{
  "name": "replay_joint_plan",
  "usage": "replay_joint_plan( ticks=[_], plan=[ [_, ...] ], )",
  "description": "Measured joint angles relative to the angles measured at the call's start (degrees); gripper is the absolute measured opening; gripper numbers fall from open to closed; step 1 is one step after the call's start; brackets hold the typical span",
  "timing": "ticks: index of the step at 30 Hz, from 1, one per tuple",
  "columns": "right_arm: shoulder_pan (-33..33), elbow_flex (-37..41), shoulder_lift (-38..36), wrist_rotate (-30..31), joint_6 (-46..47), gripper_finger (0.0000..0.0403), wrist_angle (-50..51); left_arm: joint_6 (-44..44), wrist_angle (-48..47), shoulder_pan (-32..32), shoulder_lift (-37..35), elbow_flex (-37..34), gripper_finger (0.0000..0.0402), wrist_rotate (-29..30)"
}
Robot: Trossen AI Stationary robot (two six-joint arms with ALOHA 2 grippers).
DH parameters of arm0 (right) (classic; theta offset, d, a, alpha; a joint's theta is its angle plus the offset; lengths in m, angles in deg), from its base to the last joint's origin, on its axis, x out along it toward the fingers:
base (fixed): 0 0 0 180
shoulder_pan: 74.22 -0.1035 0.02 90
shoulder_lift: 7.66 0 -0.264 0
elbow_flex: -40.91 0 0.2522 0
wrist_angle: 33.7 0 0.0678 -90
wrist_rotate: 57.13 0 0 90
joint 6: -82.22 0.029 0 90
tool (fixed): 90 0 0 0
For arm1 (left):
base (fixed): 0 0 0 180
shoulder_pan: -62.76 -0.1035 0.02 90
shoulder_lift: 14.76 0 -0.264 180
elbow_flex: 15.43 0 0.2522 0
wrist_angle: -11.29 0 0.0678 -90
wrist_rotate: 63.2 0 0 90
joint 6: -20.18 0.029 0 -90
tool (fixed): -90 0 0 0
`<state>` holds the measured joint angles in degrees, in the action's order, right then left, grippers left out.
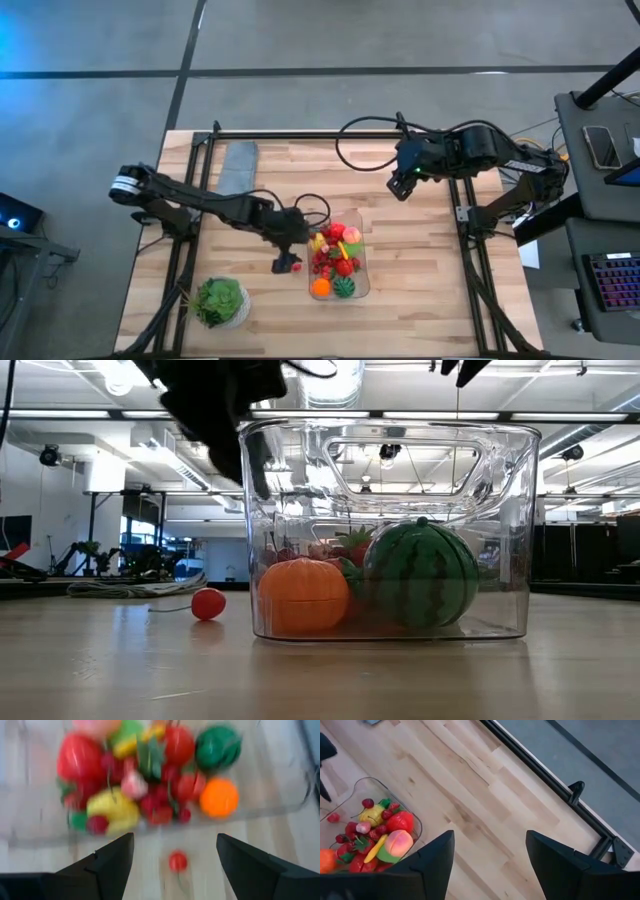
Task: Pick and placing Produce into tupperware
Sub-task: Put the cherry into the transparent bin
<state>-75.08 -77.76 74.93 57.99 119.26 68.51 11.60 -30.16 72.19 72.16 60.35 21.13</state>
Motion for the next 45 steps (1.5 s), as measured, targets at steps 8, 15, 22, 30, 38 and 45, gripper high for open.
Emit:
replay_joint_plan(
  ticks=[8, 15, 22, 30, 38, 45],
  plan=[
    [0.00, 0.20, 0.00, 0.00, -0.02, 0.0244, 0.02, -0.15, -4.92, 3.01, -0.23, -4.29, 0.0270, 1.75],
    [0.00, 0.25, 0.00, 0.01, -0.07, 0.0238, 0.06, -4.63, 5.98, 5.21, 1.67, -7.02, 0.0270, 3.53],
    [0.00, 0.25, 0.00, 0.26, -0.20, 0.0244, 0.04, -9.30, 9.02, 5.61, 4.83, -8.85, 0.0270, 4.52],
    [0.00, 0.25, 0.02, 0.28, -0.22, 0.0240, 0.06, -10.60, 13.08, 5.75, 8.43, -8.70, 0.0270, 4.46],
    [0.00, 0.25, 0.04, 0.29, -0.24, 0.0244, 0.06, -10.60, 12.04, 5.73, 8.50, -9.03, 0.0270, 4.98],
    [0.00, 0.25, 0.04, 0.17, -0.42, 0.0240, 0.06, -10.65, 12.15, 5.99, 10.63, -9.07, 0.0270, 5.02]
  ],
)
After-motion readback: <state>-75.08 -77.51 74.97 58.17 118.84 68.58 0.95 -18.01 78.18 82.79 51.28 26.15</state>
